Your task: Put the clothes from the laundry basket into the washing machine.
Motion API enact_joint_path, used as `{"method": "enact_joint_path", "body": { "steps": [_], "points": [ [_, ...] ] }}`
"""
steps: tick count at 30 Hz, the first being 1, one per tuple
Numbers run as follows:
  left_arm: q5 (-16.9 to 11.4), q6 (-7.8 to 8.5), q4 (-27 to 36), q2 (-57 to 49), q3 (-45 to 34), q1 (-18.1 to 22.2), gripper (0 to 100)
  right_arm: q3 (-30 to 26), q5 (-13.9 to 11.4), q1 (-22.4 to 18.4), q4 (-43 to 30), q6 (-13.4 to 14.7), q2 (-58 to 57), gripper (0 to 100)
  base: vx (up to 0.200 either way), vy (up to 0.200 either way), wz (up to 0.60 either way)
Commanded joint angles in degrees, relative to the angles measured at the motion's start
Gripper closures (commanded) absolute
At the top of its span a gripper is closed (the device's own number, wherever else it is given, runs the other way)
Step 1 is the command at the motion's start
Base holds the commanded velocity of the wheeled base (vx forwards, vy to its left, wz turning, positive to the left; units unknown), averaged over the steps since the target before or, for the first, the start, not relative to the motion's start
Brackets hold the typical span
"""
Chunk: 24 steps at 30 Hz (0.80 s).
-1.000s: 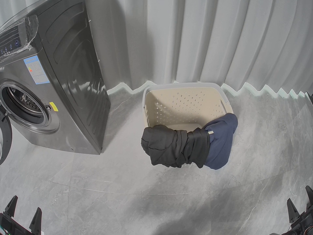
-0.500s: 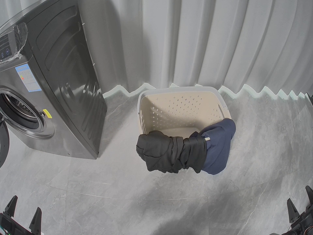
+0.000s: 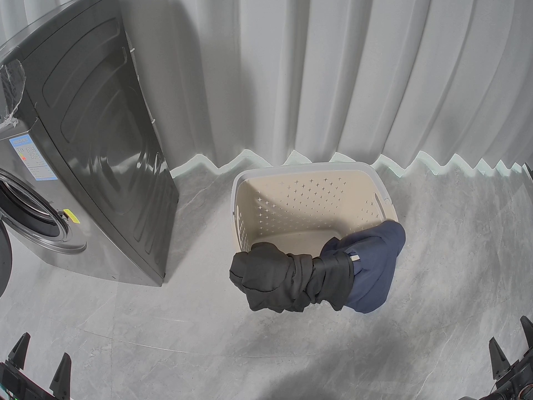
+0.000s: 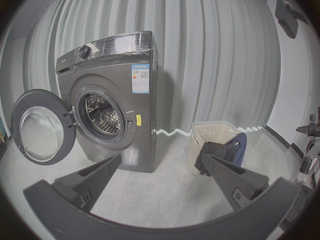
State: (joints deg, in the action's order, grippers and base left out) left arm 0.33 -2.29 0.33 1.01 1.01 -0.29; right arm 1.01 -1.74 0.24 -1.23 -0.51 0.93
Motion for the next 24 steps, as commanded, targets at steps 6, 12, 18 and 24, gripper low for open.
{"method": "enact_joint_path", "body": {
  "steps": [6, 12, 18, 24],
  "points": [
    [0.0, 0.01, 0.0, -0.9, -0.8, 0.0, 0, -0.6, 0.0, 0.0, 0.0, 0.0, -0.9, 0, 0.000, -0.200, 0.00],
    [0.0, 0.01, 0.0, -0.9, -0.8, 0.0, 0, -0.6, 0.1, 0.0, 0.1, 0.2, -0.9, 0, 0.000, -0.067, 0.00],
    [0.0, 0.09, 0.0, -0.9, -0.8, -0.1, 0, -0.6, 0.1, 0.0, 0.1, 0.2, -0.9, 0, 0.000, 0.000, 0.00],
    [0.0, 0.09, 0.0, -0.9, -0.8, -0.1, 0, 4.3, -0.3, -0.1, 3.7, -0.1, -0.9, 0, 0.000, 0.000, 0.00]
  ]
}}
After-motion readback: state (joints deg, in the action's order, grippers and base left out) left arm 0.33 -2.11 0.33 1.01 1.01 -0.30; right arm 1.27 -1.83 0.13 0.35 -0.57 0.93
